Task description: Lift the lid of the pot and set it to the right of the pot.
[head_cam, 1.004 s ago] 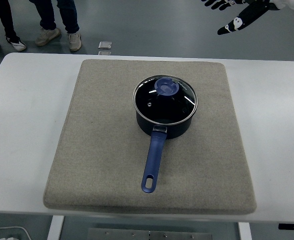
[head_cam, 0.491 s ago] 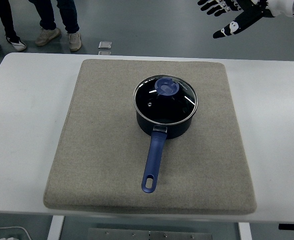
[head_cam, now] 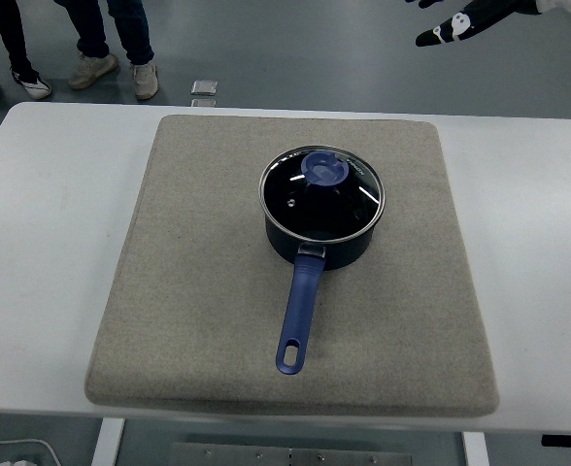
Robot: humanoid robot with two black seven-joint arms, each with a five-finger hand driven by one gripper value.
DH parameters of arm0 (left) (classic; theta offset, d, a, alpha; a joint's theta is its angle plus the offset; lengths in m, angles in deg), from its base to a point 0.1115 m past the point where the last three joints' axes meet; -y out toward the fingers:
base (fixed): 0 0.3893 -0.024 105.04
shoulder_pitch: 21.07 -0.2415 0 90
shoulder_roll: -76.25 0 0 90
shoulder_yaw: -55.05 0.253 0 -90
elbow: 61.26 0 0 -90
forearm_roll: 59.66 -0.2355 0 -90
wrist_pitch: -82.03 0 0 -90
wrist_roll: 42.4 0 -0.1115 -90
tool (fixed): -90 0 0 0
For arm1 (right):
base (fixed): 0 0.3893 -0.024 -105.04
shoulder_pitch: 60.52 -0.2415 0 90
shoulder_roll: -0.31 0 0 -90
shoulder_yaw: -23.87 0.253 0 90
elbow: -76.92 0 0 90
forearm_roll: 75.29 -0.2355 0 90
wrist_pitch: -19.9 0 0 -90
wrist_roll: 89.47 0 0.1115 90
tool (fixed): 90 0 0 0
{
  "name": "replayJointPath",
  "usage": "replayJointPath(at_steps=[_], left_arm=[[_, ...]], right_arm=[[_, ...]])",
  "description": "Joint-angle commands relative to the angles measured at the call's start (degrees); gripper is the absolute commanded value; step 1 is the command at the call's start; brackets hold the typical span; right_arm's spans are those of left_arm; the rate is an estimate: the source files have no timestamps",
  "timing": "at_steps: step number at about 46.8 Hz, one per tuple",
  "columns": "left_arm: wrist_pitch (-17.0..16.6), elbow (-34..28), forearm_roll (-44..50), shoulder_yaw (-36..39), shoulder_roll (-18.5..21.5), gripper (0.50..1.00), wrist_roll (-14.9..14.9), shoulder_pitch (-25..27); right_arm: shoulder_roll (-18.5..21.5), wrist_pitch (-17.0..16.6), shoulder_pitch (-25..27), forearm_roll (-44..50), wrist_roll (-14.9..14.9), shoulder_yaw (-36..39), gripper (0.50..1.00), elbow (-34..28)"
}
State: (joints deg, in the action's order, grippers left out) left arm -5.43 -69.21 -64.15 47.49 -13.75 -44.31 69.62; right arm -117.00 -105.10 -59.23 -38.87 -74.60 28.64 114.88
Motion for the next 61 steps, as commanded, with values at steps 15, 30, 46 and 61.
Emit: replayJointPath(at_steps=[15,30,46,61], left_arm=[[0.00,-0.05,0.00,0.00,0.00,1.000,-0.02,0.01],[0.00,0.04,0.00,0.00,0.00,1.000,-0.02,0.01],[0.00,-0.05,0.00,0.00,0.00,1.000,-0.02,0.01],[0.00,0.04,0.00,0.00,0.00,1.000,-0.02,0.01]], right_arm=[[-1.70,0.00,-0.41,9.54,0.07,-0.90,0.903,1.06],[-0.73,0.00,0.29,20.27,0.34,-0.99,0.903,2.38],[-1.34,0.00,-0.06,21.24,0.69,-0.99,0.905,5.28],[-0.99,0.00,0.21,21.95,2.10,-0.64,0.903,16.18]])
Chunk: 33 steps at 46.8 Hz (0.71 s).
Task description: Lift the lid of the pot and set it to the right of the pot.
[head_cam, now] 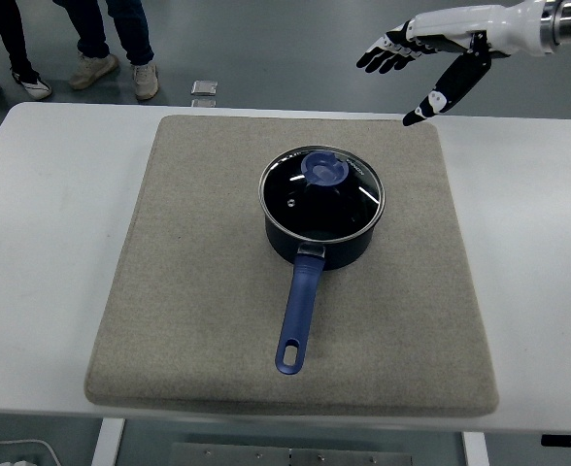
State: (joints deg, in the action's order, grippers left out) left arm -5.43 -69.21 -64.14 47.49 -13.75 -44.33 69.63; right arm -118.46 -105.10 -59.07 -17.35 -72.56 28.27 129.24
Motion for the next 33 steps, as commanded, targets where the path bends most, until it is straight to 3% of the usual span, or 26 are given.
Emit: replayJointPath(at_steps=[1,20,33], left_arm=[[0.00,0.03,0.00,0.00,0.00,1.000,0.00,0.00],[0.00,-0.05,0.00,0.00,0.00,1.000,0.00,0.00],[0.00,0.03,0.00,0.00,0.00,1.000,0.00,0.00]], right_arm=[[0.55,0.00,0.04,0.42,0.05,-0.27,0.905,2.16],[1.43,0.00,0.31,-0.28,-0.21,-0.27,0.903,1.47],[1.87,0.00,-0.22,-6.25,-0.39,0.08,0.903,-0.12]])
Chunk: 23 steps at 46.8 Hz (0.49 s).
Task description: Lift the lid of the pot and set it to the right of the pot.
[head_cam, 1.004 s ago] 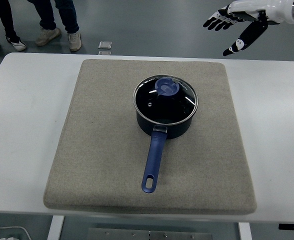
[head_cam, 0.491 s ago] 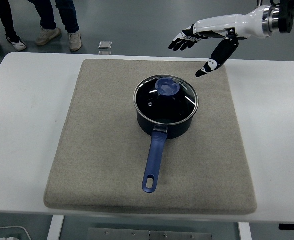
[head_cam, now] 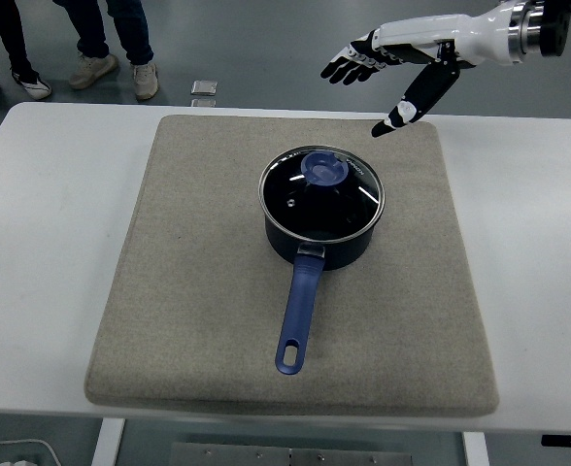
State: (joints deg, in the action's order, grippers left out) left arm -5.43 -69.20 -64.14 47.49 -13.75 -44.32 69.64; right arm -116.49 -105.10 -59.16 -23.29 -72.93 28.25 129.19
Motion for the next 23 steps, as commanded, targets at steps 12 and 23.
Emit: replayJointPath(at_steps=[12,23], left_arm=[[0.00,-0.05,0.00,0.00,0.00,1.000,-0.01,-0.01],[0.00,-0.05,0.00,0.00,0.00,1.000,0.07,-0.01]], right_arm=[[-0.45,0.00,-1.45,5.64,0.60,-0.77,0.899,0.55],[0.08,0.00,-0.05,13.03,0.95,-0.95,0.901,0.73]])
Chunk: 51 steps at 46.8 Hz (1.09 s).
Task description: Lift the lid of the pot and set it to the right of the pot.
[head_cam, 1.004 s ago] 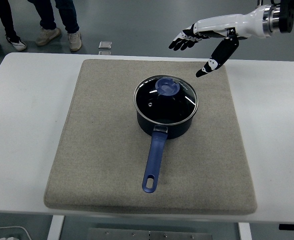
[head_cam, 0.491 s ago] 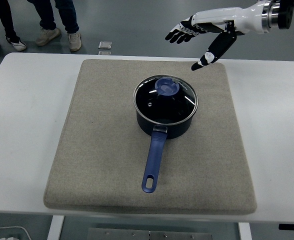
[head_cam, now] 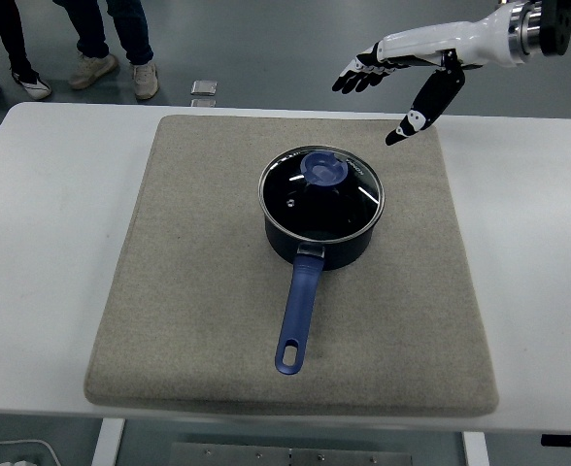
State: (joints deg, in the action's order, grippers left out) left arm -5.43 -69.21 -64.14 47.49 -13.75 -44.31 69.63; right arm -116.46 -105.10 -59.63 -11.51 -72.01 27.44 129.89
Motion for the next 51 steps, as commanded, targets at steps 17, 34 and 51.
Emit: replayJointPath(at_steps=[17,34,51], left_arm=[[0.00,-0.04,0.00,0.00,0.00,1.000,-0.01,0.00],[0.00,-0.04,0.00,0.00,0.00,1.000,-0.01,0.00],[0.00,0.04,0.00,0.00,0.00,1.000,0.07,0.00]], right_arm=[[1.89,0.00,2.44,1.97,0.20,-0.05,0.901,0.38],[4.61,0.00,3.24,2.76,1.61,-0.32,0.895,2.49],[4.70,0.00,1.83,2.32,3.54,-0.14,0.883,2.31]])
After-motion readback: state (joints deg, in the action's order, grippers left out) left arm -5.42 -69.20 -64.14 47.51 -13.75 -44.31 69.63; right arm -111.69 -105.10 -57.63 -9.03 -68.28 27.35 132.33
